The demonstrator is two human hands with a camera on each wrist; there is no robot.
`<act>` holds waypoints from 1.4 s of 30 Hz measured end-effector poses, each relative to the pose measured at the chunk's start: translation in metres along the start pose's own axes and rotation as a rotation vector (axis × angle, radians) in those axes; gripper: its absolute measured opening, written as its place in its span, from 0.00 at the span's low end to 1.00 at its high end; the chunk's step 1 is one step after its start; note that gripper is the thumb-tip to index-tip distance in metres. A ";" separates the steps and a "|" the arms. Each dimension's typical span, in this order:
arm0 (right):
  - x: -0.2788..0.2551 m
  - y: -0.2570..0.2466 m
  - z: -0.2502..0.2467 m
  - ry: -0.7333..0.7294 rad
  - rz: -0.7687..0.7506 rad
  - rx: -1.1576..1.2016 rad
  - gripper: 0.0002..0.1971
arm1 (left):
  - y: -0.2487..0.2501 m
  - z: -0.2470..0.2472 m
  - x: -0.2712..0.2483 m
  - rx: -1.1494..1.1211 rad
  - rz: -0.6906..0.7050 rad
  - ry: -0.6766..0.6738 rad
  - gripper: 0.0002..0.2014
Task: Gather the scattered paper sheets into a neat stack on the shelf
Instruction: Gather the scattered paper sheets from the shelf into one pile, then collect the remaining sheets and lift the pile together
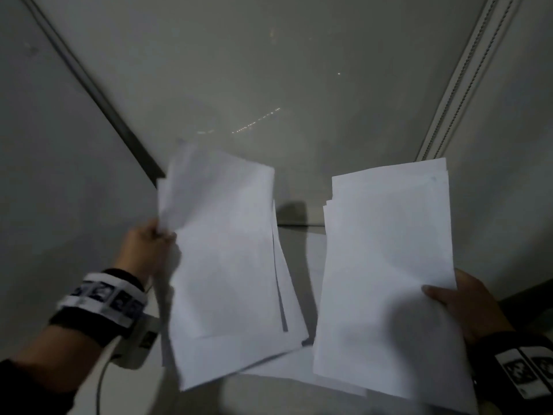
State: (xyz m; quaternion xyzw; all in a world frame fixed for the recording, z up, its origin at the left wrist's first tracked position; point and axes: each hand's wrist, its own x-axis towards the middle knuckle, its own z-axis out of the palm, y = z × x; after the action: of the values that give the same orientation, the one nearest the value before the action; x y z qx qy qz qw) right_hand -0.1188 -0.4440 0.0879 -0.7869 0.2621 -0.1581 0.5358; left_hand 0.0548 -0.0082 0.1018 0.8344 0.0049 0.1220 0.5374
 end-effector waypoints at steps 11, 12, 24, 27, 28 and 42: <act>-0.002 -0.038 0.089 -0.499 0.121 0.457 0.33 | 0.030 0.047 -0.004 -0.117 -0.032 -0.237 0.11; -0.003 -0.040 0.094 -0.519 0.124 0.458 0.26 | 0.032 0.056 -0.010 -0.074 -0.030 -0.222 0.10; -0.015 -0.071 0.087 -0.553 0.087 0.541 0.16 | 0.038 0.076 -0.017 -0.600 -0.336 -0.574 0.12; -0.002 -0.075 0.087 -0.535 -0.026 0.596 0.39 | 0.052 0.072 -0.010 -0.613 -0.161 -0.472 0.15; 0.000 -0.077 0.087 -0.496 -0.092 0.546 0.37 | 0.056 0.073 -0.012 -0.644 -0.111 -0.471 0.15; -0.023 -0.007 0.114 -0.087 -0.150 0.369 0.09 | 0.013 0.085 -0.050 -0.620 -0.051 -0.610 0.12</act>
State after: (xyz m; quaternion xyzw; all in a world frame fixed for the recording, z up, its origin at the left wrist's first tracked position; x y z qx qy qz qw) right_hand -0.0758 -0.3421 0.0522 -0.6989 0.1461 -0.2089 0.6682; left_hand 0.0224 -0.0964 0.0700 0.6311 -0.1701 -0.1477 0.7422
